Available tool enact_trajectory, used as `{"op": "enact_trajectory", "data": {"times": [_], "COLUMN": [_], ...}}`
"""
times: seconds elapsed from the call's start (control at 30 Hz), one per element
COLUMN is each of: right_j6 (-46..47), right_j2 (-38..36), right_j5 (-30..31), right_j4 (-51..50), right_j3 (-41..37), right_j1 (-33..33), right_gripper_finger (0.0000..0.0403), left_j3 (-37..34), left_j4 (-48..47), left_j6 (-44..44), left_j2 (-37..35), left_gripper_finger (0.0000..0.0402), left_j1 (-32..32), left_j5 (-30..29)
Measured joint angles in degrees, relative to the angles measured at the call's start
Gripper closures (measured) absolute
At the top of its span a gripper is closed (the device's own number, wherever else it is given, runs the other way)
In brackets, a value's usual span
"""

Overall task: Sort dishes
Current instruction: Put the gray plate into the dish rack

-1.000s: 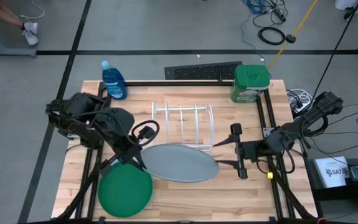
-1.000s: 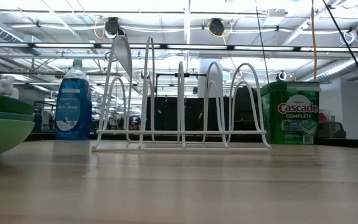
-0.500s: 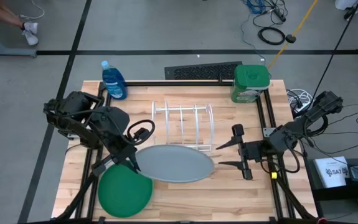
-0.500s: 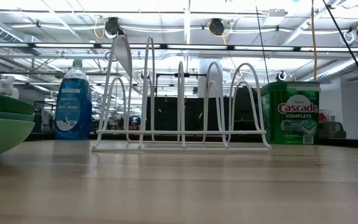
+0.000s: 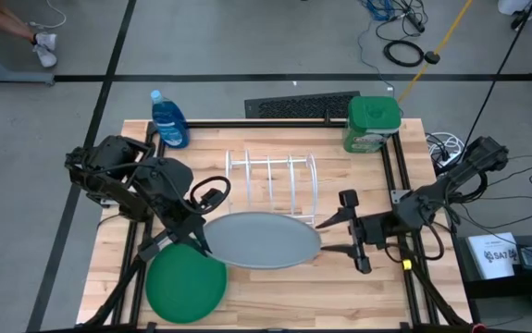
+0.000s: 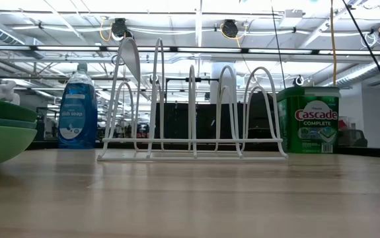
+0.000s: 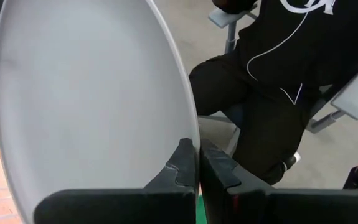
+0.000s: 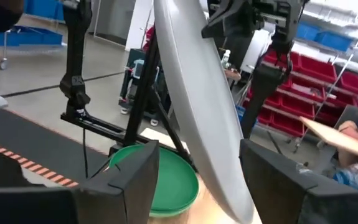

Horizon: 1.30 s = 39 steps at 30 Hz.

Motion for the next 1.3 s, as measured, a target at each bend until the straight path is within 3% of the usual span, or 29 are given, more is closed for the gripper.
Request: {"op": "enact_trajectory", "data": {"times": [0.2,0.37,0.67,0.8,1.0,1.1,1.3], "right_j6": [-5.22,-11.11,-16.76,-18.07,-18.65,-18.37,-17.46], "right_j2": [2.97,5.36,6.06,5.99,5.9,5.92,5.53], "right_j5": [-0.08,-0.15,-1.5,-1.51,0.3,1.13,2.41], "right_j4": [5.84,10.7,11.05,11.06,10.58,10.36,10.62], "right_j3": [0.0,0.0,0.0,-0.09,0.04,0.04,0.04], "right_j1": [-0.09,-0.7,-0.56,-0.49,-0.41,-0.34,-0.42], "right_gripper_finger": [0.0192,0.0223,0.0383,0.0388,0.0397,0.0398,0.0398], "left_j3": [0.0,0.0,0.06,0.11,0.14,0.78,2.01], "left_j4": [0.64,0.72,1.08,2.03,11.46,13.03,12.06], "left_j6": [0.06,0.06,0.09,-1.05,-3.96,-3.51,-1.4], "left_j2": [0.0,0.02,0.01,-0.11,-0.09,0.02,-2.4], "left_gripper_finger": [0.0401,0.0401,0.0401,0.0396,0.0337,0.0306,0.0281], "left_j1": [0.0,0.0,0.01,-0.09,-0.46,-1.68,-4.46], "left_j5": [-0.47,-1.31,-3.3,-6.75,-11.94,-17.31,-37.17]}}
